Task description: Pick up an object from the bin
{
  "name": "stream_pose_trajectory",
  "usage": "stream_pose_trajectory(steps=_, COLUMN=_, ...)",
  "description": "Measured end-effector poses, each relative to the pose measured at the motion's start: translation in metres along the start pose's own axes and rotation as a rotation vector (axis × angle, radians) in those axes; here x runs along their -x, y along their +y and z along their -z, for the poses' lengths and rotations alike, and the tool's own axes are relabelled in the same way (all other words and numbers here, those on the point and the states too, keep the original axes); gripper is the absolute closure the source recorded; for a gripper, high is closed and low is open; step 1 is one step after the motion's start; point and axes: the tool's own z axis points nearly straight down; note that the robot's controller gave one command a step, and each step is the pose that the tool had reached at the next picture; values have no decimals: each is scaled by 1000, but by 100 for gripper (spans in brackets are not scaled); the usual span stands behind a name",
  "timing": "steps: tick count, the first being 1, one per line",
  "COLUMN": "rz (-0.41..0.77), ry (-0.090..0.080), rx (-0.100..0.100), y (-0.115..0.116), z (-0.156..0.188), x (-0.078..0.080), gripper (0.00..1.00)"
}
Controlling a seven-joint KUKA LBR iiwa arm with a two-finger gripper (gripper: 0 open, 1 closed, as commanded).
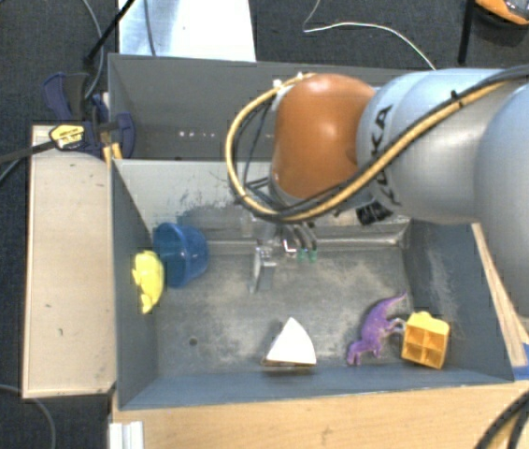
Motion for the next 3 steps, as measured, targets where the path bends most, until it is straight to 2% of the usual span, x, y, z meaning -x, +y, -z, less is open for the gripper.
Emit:
stream_pose_trajectory(steps=1, rz=-3, ry=-6, rx=1, y=-1, z=5, x=1, gripper=0)
stream_pose_trajectory(steps=2, rz=-41, ry=1, rx=1, y=-51, z=35, x=-18, gripper=0)
stream_pose_trajectory(steps=3, rz=-122, ry=-6, rx=-3, y=-71, z=63, x=-34, gripper=0)
